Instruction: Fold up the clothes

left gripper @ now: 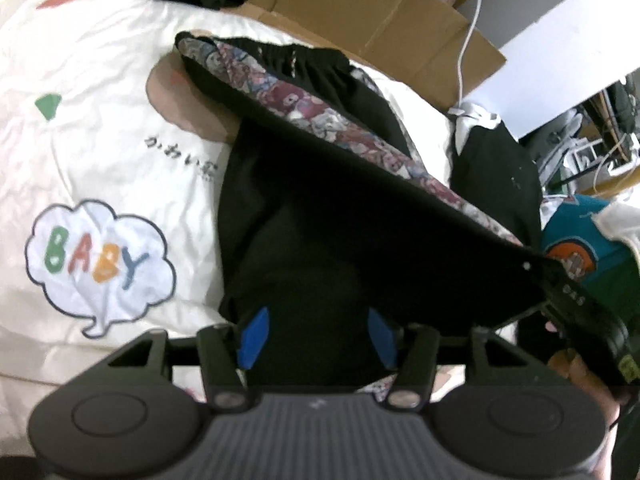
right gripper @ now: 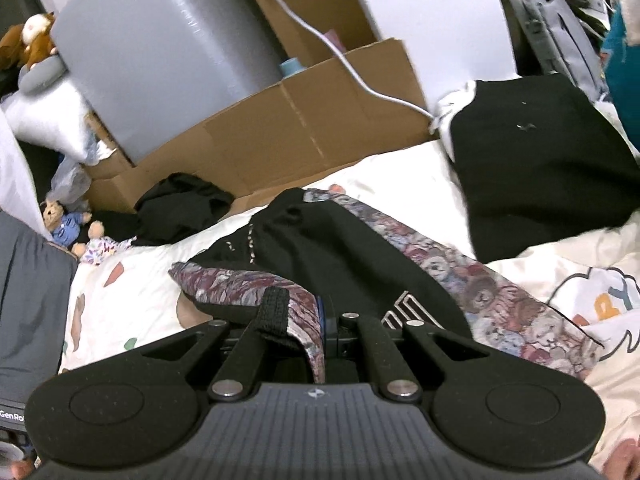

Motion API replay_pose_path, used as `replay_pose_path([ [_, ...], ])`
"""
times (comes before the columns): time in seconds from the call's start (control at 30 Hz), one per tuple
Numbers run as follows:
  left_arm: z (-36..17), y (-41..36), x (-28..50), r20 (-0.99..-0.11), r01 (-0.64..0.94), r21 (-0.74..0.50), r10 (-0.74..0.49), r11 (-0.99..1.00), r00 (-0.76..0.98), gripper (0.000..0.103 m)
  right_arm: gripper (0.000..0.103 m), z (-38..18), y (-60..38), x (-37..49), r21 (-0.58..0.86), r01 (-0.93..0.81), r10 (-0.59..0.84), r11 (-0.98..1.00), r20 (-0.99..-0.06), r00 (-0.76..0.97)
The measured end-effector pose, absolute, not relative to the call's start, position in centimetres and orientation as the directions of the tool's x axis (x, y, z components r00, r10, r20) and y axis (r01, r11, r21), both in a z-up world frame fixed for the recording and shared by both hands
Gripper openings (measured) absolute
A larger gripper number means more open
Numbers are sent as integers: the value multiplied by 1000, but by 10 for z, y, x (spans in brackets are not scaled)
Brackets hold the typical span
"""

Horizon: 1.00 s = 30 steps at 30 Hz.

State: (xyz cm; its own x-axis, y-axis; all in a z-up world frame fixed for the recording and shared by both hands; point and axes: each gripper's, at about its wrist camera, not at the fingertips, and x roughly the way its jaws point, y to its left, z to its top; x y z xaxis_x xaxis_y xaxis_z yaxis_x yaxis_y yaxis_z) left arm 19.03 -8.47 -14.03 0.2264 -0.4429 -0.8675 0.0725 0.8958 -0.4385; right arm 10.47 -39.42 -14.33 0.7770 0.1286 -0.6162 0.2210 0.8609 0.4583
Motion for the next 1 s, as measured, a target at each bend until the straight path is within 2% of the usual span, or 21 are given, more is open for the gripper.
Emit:
replay_pose_path([
  [0.4,-177,-99,181,-907,0,-392,-386,920,168,63,3,-166,-451,88,504,338,69,794,-628,775],
  [0.67,-205,-122,161,-926,24,-364,-365,931,98,63,3,-177,-488,79,518,448,-8,728,-648,762],
  [1.0,-242,-133,149,-919,-46,-394,-394,918,13,60,3,-189,-495,76,515,467,-11,719,-663,749],
])
